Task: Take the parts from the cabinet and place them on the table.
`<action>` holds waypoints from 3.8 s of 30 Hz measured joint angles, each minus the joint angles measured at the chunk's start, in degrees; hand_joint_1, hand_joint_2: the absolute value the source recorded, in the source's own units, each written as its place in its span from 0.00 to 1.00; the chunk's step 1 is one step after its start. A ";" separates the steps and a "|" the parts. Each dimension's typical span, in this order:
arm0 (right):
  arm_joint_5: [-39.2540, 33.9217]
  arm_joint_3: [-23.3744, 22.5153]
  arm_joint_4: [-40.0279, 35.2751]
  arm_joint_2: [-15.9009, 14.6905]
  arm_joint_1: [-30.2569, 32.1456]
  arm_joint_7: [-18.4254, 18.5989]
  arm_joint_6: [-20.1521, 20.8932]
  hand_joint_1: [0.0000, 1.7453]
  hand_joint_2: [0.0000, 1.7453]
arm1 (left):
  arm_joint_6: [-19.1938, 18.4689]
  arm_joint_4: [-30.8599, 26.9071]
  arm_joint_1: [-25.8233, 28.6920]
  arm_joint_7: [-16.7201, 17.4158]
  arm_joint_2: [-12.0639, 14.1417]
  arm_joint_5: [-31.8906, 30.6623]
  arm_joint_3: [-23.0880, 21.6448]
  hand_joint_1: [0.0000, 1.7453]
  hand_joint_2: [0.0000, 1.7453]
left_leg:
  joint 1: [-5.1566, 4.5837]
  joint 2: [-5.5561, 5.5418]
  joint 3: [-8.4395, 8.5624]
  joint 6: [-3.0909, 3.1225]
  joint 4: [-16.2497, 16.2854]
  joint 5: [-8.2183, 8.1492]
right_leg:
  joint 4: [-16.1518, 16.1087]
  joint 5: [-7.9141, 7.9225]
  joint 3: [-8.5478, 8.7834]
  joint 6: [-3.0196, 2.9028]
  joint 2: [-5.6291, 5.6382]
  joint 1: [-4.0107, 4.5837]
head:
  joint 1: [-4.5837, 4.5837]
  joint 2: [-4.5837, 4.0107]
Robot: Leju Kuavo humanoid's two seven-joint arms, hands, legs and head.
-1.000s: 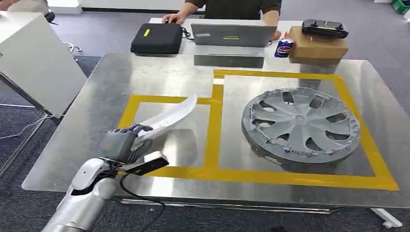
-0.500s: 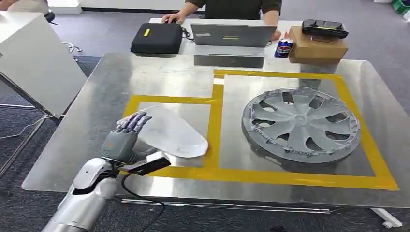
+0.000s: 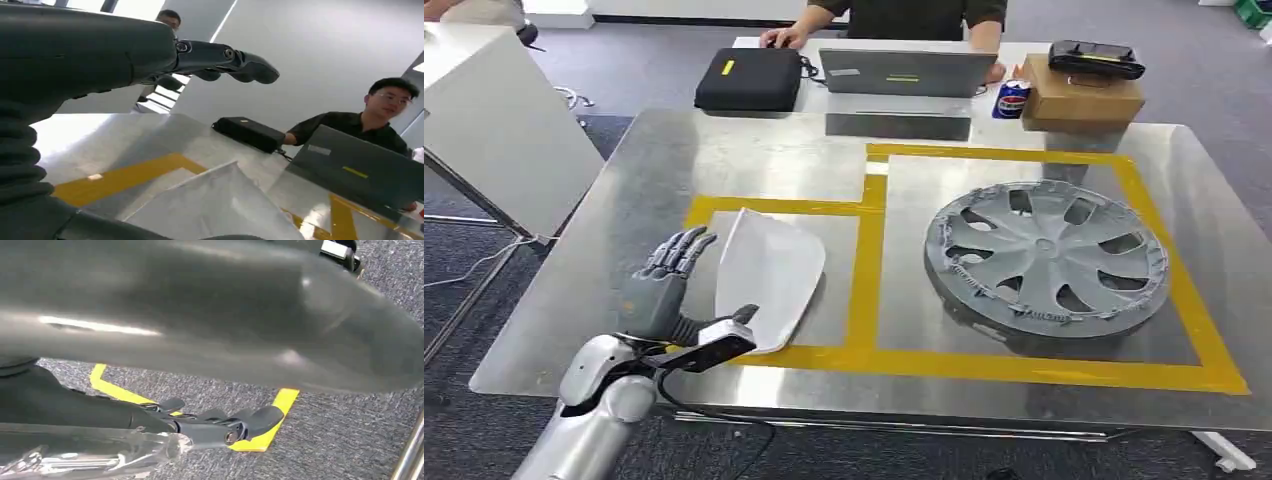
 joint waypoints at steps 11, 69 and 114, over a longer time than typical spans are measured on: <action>-0.11 -0.90 0.00 0.02 0.08 -0.02 0.00 0.00 0.00 | -0.02 -7.93 3.54 -2.60 0.00 5.16 2.62 0.00 0.00 | 0.00 0.00 0.00 -0.01 -0.01 0.00 | 0.00 0.00 -0.01 -0.01 -0.01 0.00 | -0.02 0.00; 3.23 -4.22 0.02 0.61 -0.06 -0.04 -1.18 0.00 0.00 | -4.48 1.28 6.37 -19.34 -2.97 30.90 51.32 0.00 0.00 | -0.64 2.31 -0.84 0.84 -1.10 1.90 | 0.53 -4.84 6.18 0.20 -4.73 0.05 | 0.76 0.02; 5.60 -6.05 0.04 1.16 0.22 0.79 0.20 0.00 0.00 | -4.06 63.12 0.95 8.93 2.31 7.83 63.87 0.00 0.00 | 1.01 2.30 4.00 -2.89 5.85 -2.90 | -1.89 2.73 -0.96 -0.93 -5.19 0.08 | 0.00 0.02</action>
